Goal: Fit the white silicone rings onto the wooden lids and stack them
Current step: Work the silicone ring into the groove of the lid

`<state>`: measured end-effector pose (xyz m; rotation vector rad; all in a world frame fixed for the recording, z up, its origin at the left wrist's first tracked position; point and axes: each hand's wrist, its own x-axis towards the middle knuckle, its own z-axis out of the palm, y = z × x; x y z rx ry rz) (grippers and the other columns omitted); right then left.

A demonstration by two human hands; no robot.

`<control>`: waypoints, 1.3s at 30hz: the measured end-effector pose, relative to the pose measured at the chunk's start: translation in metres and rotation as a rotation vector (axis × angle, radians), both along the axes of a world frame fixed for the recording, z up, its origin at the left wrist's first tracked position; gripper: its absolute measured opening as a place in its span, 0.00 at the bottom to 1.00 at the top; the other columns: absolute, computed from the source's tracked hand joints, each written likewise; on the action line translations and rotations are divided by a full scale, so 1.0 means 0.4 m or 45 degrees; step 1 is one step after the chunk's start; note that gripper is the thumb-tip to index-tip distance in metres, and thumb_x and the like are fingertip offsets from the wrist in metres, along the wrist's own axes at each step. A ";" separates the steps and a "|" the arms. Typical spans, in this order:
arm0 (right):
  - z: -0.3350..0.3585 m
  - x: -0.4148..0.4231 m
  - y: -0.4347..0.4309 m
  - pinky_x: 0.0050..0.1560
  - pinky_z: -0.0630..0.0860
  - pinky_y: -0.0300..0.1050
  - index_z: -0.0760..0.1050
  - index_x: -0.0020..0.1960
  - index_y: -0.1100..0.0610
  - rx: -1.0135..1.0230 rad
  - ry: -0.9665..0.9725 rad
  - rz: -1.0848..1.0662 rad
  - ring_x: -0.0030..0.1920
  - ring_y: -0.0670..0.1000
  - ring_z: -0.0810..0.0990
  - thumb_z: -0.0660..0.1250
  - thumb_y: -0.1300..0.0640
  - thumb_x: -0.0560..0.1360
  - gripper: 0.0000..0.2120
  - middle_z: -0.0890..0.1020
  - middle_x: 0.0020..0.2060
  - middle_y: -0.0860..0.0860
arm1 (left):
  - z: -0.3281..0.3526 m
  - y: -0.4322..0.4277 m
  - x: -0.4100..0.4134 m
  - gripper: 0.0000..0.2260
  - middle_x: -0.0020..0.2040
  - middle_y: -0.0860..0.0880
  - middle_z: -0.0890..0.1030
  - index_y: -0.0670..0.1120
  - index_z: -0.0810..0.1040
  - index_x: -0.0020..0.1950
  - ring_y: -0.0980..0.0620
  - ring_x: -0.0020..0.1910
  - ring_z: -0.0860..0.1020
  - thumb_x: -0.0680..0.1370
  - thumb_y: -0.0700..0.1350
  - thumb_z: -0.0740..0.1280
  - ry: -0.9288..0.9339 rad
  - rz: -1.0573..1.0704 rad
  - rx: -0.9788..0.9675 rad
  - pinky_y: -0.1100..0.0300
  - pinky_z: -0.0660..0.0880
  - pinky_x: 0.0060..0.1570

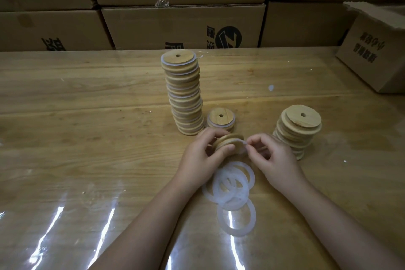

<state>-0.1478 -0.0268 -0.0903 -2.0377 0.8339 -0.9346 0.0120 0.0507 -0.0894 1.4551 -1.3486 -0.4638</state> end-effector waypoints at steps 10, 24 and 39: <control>0.000 -0.003 0.001 0.36 0.71 0.28 0.78 0.44 0.57 -0.117 -0.020 -0.057 0.38 0.42 0.77 0.68 0.66 0.73 0.05 0.79 0.39 0.44 | 0.004 -0.004 0.002 0.09 0.46 0.56 0.82 0.56 0.78 0.50 0.58 0.47 0.80 0.72 0.45 0.70 0.111 -0.009 -0.008 0.61 0.76 0.49; 0.004 -0.008 -0.001 0.40 0.75 0.35 0.79 0.44 0.52 -0.079 -0.085 -0.068 0.39 0.43 0.79 0.69 0.63 0.72 0.07 0.80 0.38 0.45 | -0.007 -0.004 0.009 0.09 0.48 0.49 0.84 0.49 0.79 0.53 0.52 0.49 0.82 0.73 0.42 0.71 0.291 -0.062 0.058 0.54 0.77 0.52; -0.005 -0.001 -0.001 0.35 0.70 0.28 0.75 0.42 0.53 -0.065 -0.083 -0.136 0.37 0.42 0.77 0.71 0.65 0.71 0.09 0.79 0.37 0.44 | 0.006 0.000 0.001 0.10 0.46 0.50 0.83 0.53 0.80 0.51 0.60 0.45 0.79 0.73 0.41 0.72 0.233 0.017 0.070 0.68 0.74 0.47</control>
